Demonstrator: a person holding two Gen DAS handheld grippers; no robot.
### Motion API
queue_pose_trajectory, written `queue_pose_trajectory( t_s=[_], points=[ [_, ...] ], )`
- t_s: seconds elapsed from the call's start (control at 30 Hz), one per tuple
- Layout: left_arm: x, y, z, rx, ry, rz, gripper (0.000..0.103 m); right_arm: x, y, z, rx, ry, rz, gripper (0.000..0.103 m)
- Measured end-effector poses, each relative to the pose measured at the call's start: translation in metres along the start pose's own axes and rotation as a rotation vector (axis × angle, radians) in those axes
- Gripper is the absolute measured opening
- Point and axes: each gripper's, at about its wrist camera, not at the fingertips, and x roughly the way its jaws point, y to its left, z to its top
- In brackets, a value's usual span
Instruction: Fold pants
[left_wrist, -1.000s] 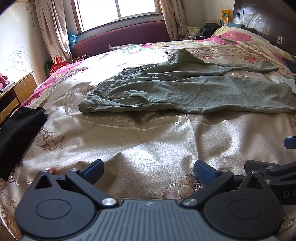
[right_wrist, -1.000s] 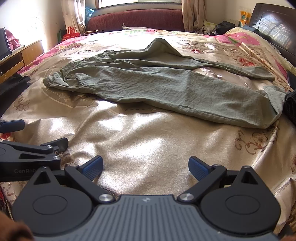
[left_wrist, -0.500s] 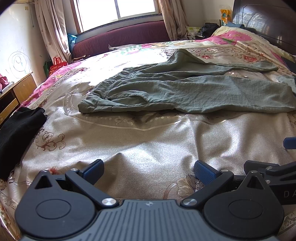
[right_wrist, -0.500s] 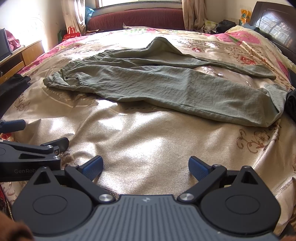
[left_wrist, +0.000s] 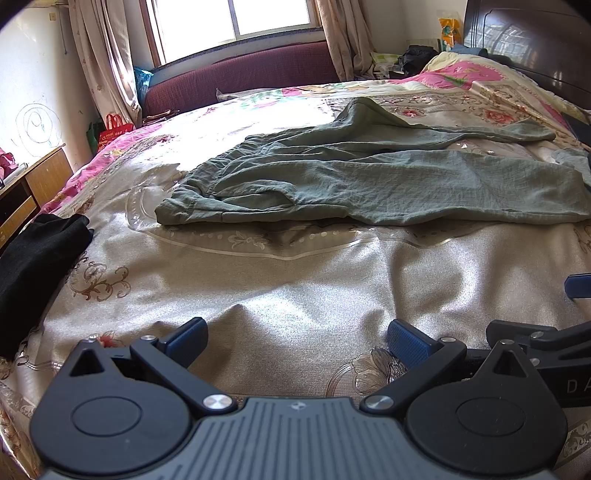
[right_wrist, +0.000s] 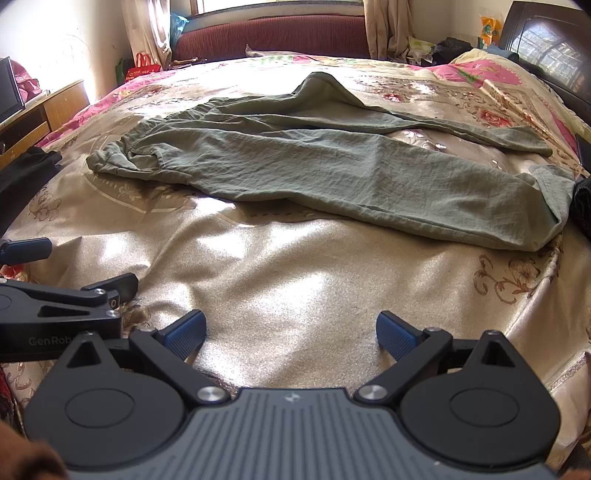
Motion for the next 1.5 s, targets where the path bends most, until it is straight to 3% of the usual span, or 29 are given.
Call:
queue_pose_trajectory(
  t_s=[0.33,0.47,0.7,0.83,1.0,1.17,1.3,1.4,1.5],
  points=[
    [0.002,-0.001,0.002,0.002,-0.005,-0.005,0.103,0.001,0.000,0.000,0.001,0.003,0.005,0.098],
    [0.002,0.005,0.009,0.031,-0.051,0.020,0.103,0.003,0.005,0.008,-0.017,0.001,0.034,0.097],
    [0.025,0.039,0.028,0.019,-0.066,0.043,0.103,0.021,0.028,0.041,-0.060,-0.021,0.092,0.097],
    [0.038,0.062,0.050,0.034,-0.118,0.065,0.103,0.035,0.039,0.064,-0.068,-0.036,0.111,0.097],
    [0.073,0.091,0.078,0.061,-0.126,0.080,0.103,0.060,0.059,0.091,-0.172,-0.066,0.104,0.097],
    [0.106,0.111,0.096,0.085,-0.090,-0.011,0.103,0.080,0.079,0.104,-0.286,-0.091,0.139,0.097],
    [0.128,0.109,0.100,0.159,-0.039,-0.062,0.103,0.094,0.085,0.111,-0.325,-0.075,0.165,0.096],
    [0.139,0.116,0.096,0.131,0.017,-0.115,0.093,0.101,0.090,0.112,-0.360,-0.081,0.168,0.093],
    [0.134,0.124,0.092,0.117,0.012,-0.125,0.079,0.107,0.093,0.113,-0.390,-0.075,0.182,0.083]
  ],
)
